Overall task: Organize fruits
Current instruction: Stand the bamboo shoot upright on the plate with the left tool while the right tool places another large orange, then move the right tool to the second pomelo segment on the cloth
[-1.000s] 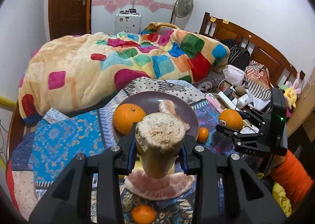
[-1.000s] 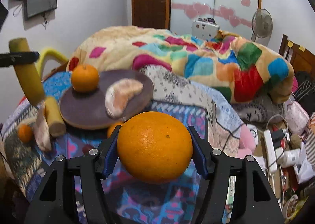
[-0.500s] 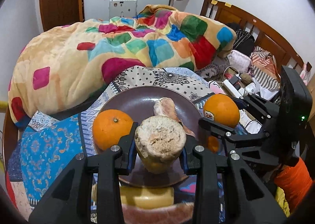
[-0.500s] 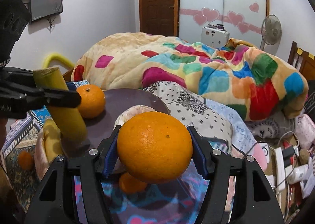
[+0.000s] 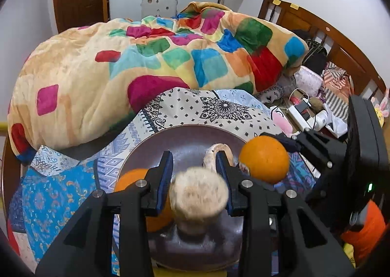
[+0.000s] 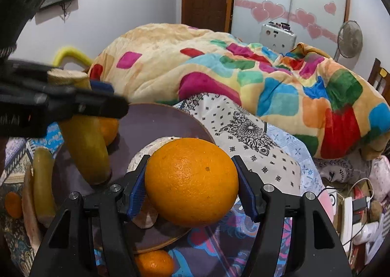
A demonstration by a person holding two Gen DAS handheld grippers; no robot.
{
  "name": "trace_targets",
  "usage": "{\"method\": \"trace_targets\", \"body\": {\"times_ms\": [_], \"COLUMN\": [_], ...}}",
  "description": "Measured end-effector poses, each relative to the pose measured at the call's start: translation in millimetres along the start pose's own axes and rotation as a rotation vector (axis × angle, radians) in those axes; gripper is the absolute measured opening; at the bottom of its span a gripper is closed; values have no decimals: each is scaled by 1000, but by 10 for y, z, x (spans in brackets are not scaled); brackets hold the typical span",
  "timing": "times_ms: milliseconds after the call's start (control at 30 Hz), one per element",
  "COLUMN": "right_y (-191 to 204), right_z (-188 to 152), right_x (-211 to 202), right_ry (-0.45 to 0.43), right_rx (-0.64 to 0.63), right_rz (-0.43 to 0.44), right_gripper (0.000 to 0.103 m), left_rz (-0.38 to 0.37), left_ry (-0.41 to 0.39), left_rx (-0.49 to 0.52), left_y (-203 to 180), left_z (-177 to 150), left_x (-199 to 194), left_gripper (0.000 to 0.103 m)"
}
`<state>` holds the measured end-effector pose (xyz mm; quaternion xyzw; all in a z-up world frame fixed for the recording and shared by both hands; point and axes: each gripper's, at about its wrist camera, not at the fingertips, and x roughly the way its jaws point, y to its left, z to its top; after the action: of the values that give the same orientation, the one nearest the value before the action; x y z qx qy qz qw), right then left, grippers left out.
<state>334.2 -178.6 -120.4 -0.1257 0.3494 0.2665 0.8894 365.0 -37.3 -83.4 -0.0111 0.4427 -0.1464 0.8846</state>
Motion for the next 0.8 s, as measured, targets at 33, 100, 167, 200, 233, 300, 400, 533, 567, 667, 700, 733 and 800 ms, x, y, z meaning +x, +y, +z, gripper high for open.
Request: {"method": "trace_targets", "body": {"times_ms": [33,100,167,200,233,300,400,533,567,667,700,733,800], "right_y": [4,10,28,38,47,67,84,105,109,130,142,149,172], "right_z": [3,7,4,7,6,-7,-17,2,8,26,31,30,14], "right_x": [-4,13,9,13,9,-21,-73,-219,-260,-392,-444,-475,-549], "right_ry": [4,13,15,17,19,16,8,-27,-36,-66,-75,-79,-87], "right_rx": [-3,-6,-15,-21,-27,-39,-44,-41,-37,-32,-32,-31,-25], "right_rz": [8,16,5,1,-4,-8,-6,-7,-4,-10,-5,0,7], "right_gripper": [62,63,63,63,63,63,67,71,71,71,72,72,74], "left_rz": [-2,6,40,56,65,67,67,71,72,88,96,101,115], "left_ry": [3,1,-7,-11,-12,-19,-39,-71,-90,-142,-157,-167,-181], "left_rx": [-5,-3,7,16,25,35,45,51,51,55,56,57,60], "left_y": [3,-10,-39,-51,-64,-72,-75,-80,-78,-69,-59,-50,-16], "left_z": [11,14,14,7,4,-2,-16,-28,-37,-81,-108,-131,-209], "left_x": [13,37,74,82,85,61,-49,-261,-353,-585,-662,-715,-830], "left_gripper": [35,41,56,58,58,59,59,62,63,67,68,68,68]}}
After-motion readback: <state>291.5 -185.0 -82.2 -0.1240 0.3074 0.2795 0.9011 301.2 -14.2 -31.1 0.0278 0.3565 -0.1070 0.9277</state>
